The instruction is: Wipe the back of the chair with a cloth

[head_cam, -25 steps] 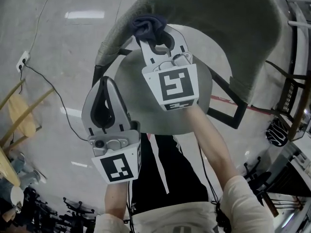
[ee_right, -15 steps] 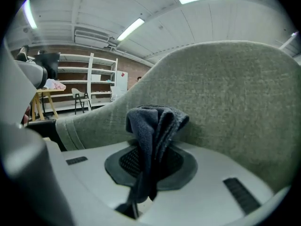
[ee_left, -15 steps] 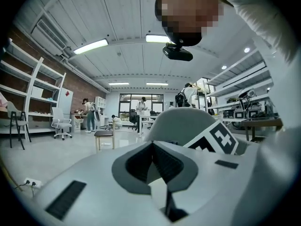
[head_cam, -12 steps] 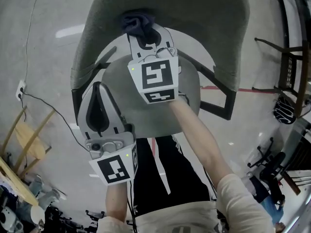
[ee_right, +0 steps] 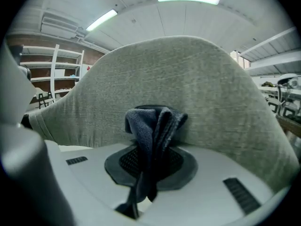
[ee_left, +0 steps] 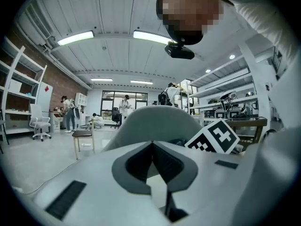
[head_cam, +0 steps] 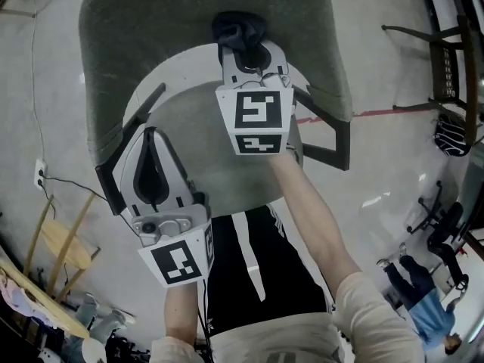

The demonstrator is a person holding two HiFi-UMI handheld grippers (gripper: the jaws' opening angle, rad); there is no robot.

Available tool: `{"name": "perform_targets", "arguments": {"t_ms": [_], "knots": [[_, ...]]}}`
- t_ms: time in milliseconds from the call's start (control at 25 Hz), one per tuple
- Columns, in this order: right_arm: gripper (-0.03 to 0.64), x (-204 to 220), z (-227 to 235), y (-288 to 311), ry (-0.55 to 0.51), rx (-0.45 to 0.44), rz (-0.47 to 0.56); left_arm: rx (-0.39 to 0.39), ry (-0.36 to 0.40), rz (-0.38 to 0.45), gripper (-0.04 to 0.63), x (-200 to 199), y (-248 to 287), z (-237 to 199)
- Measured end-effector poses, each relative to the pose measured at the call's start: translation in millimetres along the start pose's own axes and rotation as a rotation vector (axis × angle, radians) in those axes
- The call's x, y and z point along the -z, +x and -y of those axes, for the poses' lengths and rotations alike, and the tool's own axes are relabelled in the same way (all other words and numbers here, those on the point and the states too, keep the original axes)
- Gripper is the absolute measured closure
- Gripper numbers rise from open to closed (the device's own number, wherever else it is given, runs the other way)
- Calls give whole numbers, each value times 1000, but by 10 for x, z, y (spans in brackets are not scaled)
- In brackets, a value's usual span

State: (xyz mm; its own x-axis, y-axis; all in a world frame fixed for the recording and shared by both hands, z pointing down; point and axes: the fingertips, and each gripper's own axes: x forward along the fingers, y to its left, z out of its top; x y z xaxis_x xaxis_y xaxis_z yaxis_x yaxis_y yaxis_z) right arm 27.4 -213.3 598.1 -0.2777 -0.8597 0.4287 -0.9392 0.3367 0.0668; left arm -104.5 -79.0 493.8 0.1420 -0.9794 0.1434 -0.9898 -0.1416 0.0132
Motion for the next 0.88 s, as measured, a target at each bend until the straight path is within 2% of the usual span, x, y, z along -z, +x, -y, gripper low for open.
{"name": "perform_targets", "arguments": {"t_ms": [400, 680, 880], "knots": [[558, 116, 687, -482, 51, 237, 15, 190, 28, 3, 580, -76, 195, 562], [558, 317, 1002, -889, 127, 410, 9, 336, 56, 5, 580, -121, 269, 932], [558, 448, 1094, -1111, 148, 474, -11, 396, 62, 13, 580, -166, 300, 1152]]}}
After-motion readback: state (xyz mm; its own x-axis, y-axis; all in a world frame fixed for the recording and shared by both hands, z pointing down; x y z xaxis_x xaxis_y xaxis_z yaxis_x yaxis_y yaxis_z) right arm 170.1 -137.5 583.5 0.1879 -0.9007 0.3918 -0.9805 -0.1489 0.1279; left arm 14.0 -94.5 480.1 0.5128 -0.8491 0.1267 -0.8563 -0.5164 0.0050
